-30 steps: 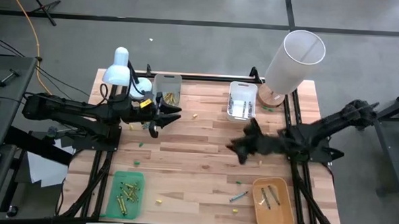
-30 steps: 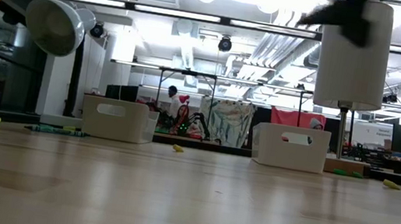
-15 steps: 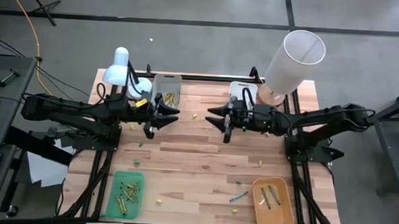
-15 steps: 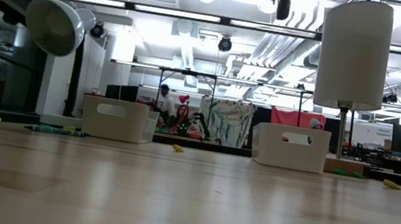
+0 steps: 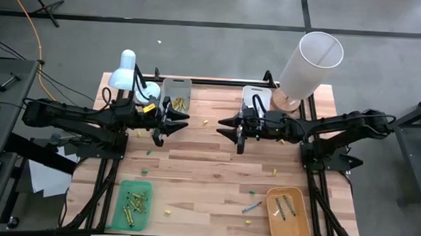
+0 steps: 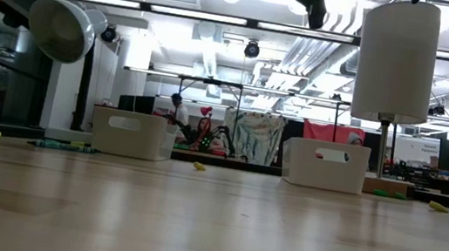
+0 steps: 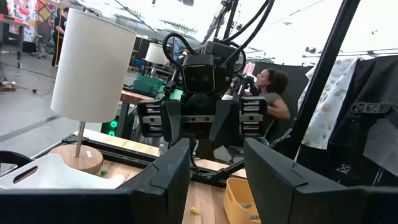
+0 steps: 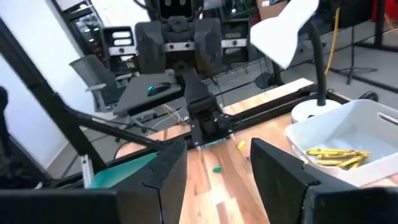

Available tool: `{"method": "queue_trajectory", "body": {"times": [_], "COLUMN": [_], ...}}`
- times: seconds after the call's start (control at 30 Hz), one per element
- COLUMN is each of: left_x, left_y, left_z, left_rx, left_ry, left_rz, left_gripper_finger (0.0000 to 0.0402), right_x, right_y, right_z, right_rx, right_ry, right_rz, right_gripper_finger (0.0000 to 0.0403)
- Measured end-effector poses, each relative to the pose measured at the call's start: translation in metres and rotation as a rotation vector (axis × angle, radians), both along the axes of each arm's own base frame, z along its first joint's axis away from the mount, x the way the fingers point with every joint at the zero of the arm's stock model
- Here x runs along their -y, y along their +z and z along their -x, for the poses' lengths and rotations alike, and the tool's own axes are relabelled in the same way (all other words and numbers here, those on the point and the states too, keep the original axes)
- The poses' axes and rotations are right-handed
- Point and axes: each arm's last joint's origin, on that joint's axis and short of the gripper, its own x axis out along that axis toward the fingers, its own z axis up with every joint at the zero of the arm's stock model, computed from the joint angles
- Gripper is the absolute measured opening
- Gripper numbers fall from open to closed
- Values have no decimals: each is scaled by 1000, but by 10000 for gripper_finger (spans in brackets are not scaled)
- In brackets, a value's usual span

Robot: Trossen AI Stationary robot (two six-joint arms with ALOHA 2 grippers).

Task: Sort crayons
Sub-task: Put the blue crayon into the yellow bin

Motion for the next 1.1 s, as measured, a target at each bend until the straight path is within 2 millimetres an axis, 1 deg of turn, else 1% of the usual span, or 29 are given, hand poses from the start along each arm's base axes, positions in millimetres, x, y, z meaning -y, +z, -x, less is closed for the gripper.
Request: {"method": "queue_trajectory", "body": {"times": [0.1, 0.2, 0.37, 0.43, 0.5, 0.6, 0.67, 0.73, 0.8, 0.93, 1.1], "left_x": [0, 0, 0, 0, 0, 0, 0, 0, 0, 0, 0], "left_y": [0, 0, -1, -1, -2, -4, -5, -7, -8, -9, -10], "left_z": [0, 0, 0, 0, 0, -1, -1, -1, -1, -1, -1], "left_rx": [0, 0, -6, -11, -17, -39, -54, -70, -85, -95, -103], "left_ry": [0, 0, 0, 0, 0, 0, 0, 0, 2, 1, 1], "left_rz": [0, 0, 0, 1, 1, 1, 1, -2, -14, -14, -14], "left_gripper_finger": [140, 140, 140, 140, 140, 140, 140, 140, 140, 140, 140], "right_x": [-3, -14, -45, -57, -71, -93, -110, -128, -146, -177, -203], "right_y": [-1, 8, 27, 32, 32, 20, 11, -2, -18, -53, -95], "right_z": [0, -1, 9, 17, 24, 31, 32, 29, 23, 15, 13], "right_rx": [-18, -129, -493, -615, -716, -834, -857, -885, -903, -974, -1089], "right_ry": [44, 96, 250, 308, 374, 468, 531, 592, 644, 739, 796], "right_rz": [-2, 33, 205, 226, 225, 228, 251, 300, 344, 370, 406], "right_gripper_finger": [169, 169, 169, 169, 169, 169, 169, 169, 169, 169, 169]}}
